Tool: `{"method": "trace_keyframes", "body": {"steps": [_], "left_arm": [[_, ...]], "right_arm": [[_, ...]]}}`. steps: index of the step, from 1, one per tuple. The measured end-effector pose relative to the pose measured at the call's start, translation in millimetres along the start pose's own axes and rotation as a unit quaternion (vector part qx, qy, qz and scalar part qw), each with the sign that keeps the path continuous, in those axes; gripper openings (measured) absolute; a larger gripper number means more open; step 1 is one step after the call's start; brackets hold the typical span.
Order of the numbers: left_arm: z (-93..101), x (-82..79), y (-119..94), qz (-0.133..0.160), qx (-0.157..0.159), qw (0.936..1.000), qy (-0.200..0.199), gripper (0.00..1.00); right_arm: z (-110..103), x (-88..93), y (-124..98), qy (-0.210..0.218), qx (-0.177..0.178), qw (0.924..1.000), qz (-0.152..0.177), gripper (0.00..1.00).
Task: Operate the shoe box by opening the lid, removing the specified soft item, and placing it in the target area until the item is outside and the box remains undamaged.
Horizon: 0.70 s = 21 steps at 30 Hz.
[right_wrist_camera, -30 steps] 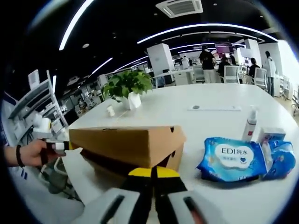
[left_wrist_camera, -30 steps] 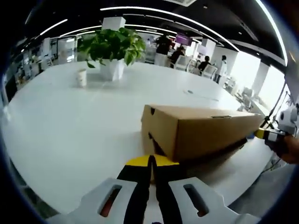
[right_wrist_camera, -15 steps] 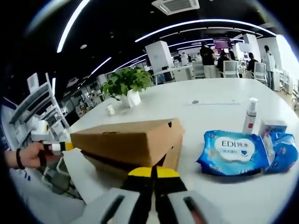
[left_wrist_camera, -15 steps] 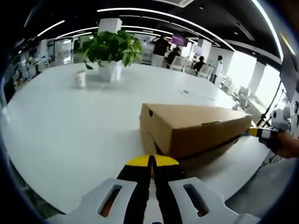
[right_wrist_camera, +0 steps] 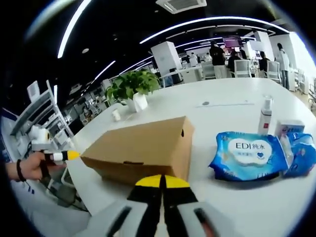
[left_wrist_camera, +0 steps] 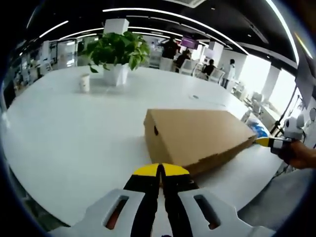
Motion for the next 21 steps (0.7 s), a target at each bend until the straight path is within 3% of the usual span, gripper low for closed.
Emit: {"method": "trace_keyframes", "body": {"steps": [9,14,21], "left_arm": [[-0.2,-9.3,-6,0.015,-0.002,0.9997,-0.019,0.01],[4.7,-13.0,-2,0.01,0.016,0.9985,-0.052,0.19],[15.4,-11.2,11,-0.003,0.034,0.9962,-0.081,0.26]], "right_arm": [[7,-7.2,-6,0.011,0.012,0.9998,0.007,0.02],[9,-16.3,-5,0.029,0.014,0.9994,0.015,0.19],[6,-22.1,6,0.036,-0.001,0.9993,0.008,0.23]]}}
Point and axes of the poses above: the point that each gripper's makers call its tool centre point, and the gripper's own axes: y roughly forward along the fingers, z roughly to its right, x roughly out of its underside, the point moved 7 cm from there along -y, roughly backward along the fingers, and after that the axes turned 1 degree about x, right-handed, at the moved point
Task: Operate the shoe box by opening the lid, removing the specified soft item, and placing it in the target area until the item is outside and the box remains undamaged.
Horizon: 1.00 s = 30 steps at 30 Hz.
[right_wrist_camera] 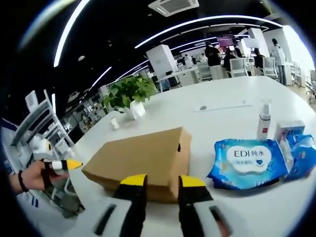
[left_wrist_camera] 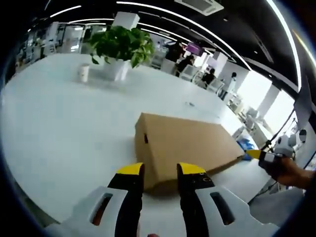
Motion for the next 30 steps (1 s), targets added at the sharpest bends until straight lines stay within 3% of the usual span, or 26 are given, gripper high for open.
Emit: {"method": "trace_keyframes", "body": {"steps": [7,19,30], "left_arm": [[3.9,8.8,13,-0.031,0.0,0.9995,0.0,0.26],[0.5,19.3,21,-0.053,0.006,0.9985,0.01,0.27],[2.9,5.3,40,-0.046,0.005,0.9988,0.016,0.26]], "right_arm": [[-1,3.8,10,0.016,-0.006,0.9997,-0.017,0.26],[5,21.0,18,0.03,-0.006,0.9984,-0.047,0.23],[13,12.1,27,0.04,0.006,0.9988,-0.029,0.23]]}}
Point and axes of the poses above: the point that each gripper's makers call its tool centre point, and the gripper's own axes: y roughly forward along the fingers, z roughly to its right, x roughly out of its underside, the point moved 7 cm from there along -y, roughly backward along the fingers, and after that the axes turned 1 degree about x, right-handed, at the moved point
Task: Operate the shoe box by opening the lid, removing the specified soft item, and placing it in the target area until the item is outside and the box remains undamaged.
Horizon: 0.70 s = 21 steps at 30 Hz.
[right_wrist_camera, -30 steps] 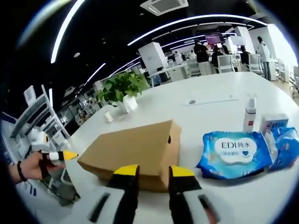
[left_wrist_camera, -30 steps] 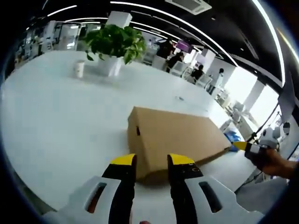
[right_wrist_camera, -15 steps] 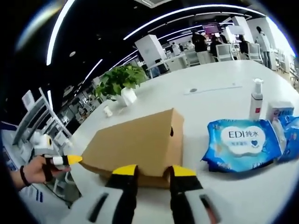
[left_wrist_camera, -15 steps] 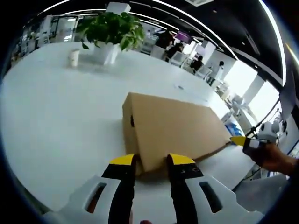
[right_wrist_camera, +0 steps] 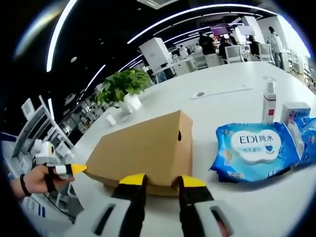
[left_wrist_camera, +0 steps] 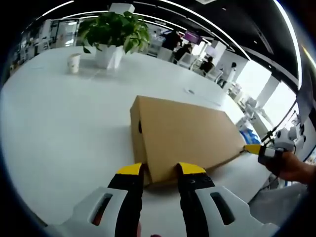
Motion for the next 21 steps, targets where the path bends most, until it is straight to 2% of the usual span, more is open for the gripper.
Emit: {"method": "trace_keyframes", "body": {"steps": [13,18,21], "left_arm": [[16.7,-32.0,45,-0.008,0.014,0.9998,0.013,0.26],[20.1,-38.2,54,-0.008,0.018,0.9997,0.015,0.26],[20.5,-39.3,55,-0.008,0.018,0.9997,0.015,0.26]], "right_arm": [[28,-23.4,5,0.014,0.03,0.9994,0.01,0.23],[32,-27.1,6,0.013,0.032,0.9993,0.01,0.23],[31,-28.2,6,-0.003,0.036,0.9992,0.015,0.23]]}}
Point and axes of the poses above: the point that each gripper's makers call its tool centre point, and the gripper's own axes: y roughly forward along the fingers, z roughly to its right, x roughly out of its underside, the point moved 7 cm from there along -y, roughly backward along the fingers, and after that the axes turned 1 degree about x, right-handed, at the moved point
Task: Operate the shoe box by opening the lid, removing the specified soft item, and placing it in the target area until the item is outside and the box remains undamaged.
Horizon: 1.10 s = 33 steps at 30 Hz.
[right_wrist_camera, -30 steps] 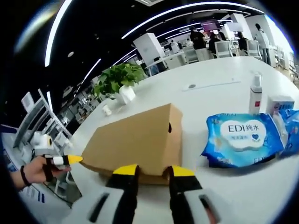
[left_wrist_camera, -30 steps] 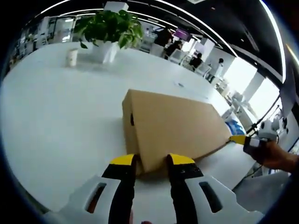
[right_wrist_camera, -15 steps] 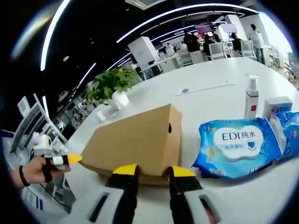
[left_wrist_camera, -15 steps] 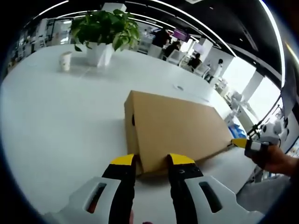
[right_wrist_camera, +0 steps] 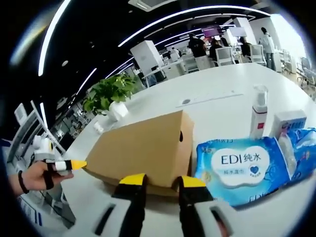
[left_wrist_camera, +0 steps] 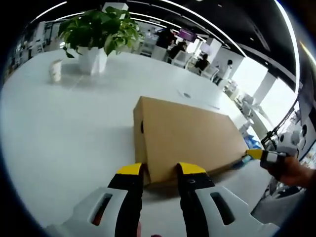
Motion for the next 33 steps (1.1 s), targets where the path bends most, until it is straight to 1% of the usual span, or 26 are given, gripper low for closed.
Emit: {"method": "trace_keyframes", "body": {"steps": [6,12,13,14,15,16,19,22,23,26,27,29,30,33], "left_arm": [[1.1,0.5,-1,0.003,-0.001,1.0,-0.002,0.27],[1.6,0.4,-3,0.004,-0.004,0.9999,-0.012,0.27],[2.1,0.1,-6,0.01,-0.005,0.9998,-0.016,0.26],[1.7,-2.4,-9,0.026,-0.015,0.9994,-0.017,0.24],[2.5,-3.5,-13,0.034,-0.02,0.9991,-0.014,0.24],[3.2,-3.4,-15,0.035,-0.018,0.9991,-0.016,0.25],[2.9,-3.6,-24,0.046,-0.021,0.9985,-0.022,0.29],[6.4,-3.1,-33,0.054,-0.023,0.9981,-0.019,0.32],[9.0,-2.6,-38,0.058,-0.024,0.9979,-0.014,0.33],[20.2,-0.9,-44,0.062,-0.017,0.9979,0.002,0.36],[24.2,-0.4,-46,0.063,-0.016,0.9979,0.009,0.36],[32.9,0.4,-52,0.067,-0.019,0.9973,0.024,0.36],[38.9,1.2,-56,0.071,-0.015,0.9969,0.031,0.36],[49.3,6.9,-61,0.069,-0.007,0.9969,0.036,0.4]], "right_arm": [[1,-0.8,0,-0.012,-0.003,0.9999,0.004,0.23],[-1,-2.8,-2,-0.031,-0.013,0.9994,-0.003,0.24],[-1,-3.8,-3,-0.031,-0.014,0.9994,0.001,0.25],[-1,-6.7,-6,-0.023,-0.018,0.9995,0.011,0.27],[-1,-8.9,-9,-0.021,-0.018,0.9995,0.017,0.28],[0,-10.8,-13,-0.022,-0.018,0.9993,0.022,0.3],[7,-16.5,-28,-0.03,-0.018,0.9987,0.036,0.33],[17,-17.7,-44,-0.04,-0.015,0.9983,0.04,0.36],[24,-18.8,-54,-0.05,-0.006,0.9978,0.044,0.37],[39,-20.2,-75,-0.052,0.006,0.9971,0.055,0.4],[46,-21.1,-86,-0.047,0.016,0.9968,0.062,0.41],[56,-22.5,-99,-0.041,0.026,0.9961,0.074,0.42],[63,-23.1,-109,-0.043,0.033,0.9953,0.08,0.42],[71,-23.3,-127,-0.049,0.045,0.9942,0.084,0.46]]}}
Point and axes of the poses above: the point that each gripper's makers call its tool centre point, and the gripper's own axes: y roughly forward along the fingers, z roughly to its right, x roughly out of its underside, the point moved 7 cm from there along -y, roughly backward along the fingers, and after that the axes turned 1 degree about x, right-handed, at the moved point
